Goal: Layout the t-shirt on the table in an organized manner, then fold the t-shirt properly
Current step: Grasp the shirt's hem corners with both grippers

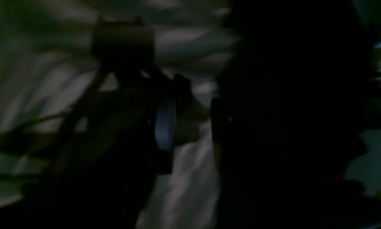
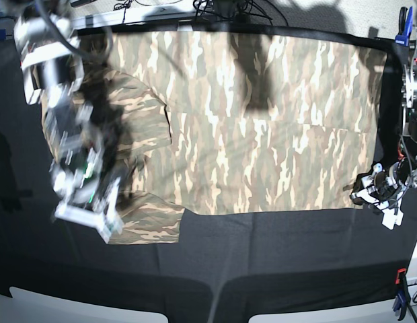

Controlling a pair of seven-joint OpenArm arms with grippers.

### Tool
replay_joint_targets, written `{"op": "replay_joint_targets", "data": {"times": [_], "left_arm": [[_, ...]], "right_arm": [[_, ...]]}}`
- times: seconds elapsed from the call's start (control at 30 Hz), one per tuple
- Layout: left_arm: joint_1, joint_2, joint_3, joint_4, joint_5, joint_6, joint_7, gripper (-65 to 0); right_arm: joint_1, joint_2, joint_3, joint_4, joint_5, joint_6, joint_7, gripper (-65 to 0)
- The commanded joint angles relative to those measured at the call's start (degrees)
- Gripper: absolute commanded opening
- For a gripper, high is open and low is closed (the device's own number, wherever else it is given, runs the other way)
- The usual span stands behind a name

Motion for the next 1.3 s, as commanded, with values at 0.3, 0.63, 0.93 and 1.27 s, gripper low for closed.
{"op": "replay_joint_targets", "data": {"times": [0.3,0.63,0.93,1.27], "left_arm": [[-1.6,-0.8,-0.1,0.7,-0.1,-0.4,-0.1,-65.0],[-1.6,-0.6,-0.1,0.7,-0.1,-0.4,-1.1,-65.0],[-1.6,-0.6,-0.1,0.7,-0.1,-0.4,-1.0,-65.0],[-1.6,-0.6,-0.1,0.7,-0.1,-0.4,-0.7,-65.0]], "right_arm": [[19.2,3.9,-24.9,-15.6,3.0,14.3,0.9,-39.4],[29.2,3.0,-45.4,-23.4,1.5,18.6,2.7,-38.0],[29.5,2.6,-58.8,-29.6,-12.7,18.5,11.5,-38.0],[29.7,1.0,-59.4,-29.5,-10.5,11.6,5.3,-38.1]]}}
